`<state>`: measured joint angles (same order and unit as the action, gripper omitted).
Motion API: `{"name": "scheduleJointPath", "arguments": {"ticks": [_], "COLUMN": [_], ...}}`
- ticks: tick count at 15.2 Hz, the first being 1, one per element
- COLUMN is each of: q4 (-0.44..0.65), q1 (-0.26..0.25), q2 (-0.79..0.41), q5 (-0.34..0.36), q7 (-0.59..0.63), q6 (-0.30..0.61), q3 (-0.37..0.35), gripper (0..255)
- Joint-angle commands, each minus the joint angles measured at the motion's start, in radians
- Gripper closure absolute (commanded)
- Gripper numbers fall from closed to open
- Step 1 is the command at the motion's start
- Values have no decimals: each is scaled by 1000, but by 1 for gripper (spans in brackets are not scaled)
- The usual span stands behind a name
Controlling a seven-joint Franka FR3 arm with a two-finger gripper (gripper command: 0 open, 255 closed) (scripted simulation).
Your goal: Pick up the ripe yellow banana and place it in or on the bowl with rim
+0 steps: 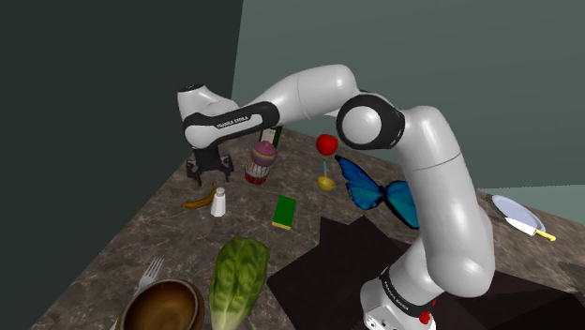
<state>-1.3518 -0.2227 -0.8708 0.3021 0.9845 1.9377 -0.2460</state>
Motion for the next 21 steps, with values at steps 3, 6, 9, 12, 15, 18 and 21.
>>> {"name": "scheduleJointPath", "arguments": {"ticks": [3,6,9,12,15,18,21], "q4": [105,85,70,70,70,70,70], "q1": [-16,-13,-11,-11,-11,-11,-11], "q2": [-86,-98,-110,-110,-110,-110,-110], "q5": [7,11,15,15,15,15,15], "q7": [2,6,9,9,9,9,9], "q6": [-19,13,39,39,39,39,39], "q3": [14,18,21,21,21,21,21], "gripper": [0,0,0,0,0,255,255]}}
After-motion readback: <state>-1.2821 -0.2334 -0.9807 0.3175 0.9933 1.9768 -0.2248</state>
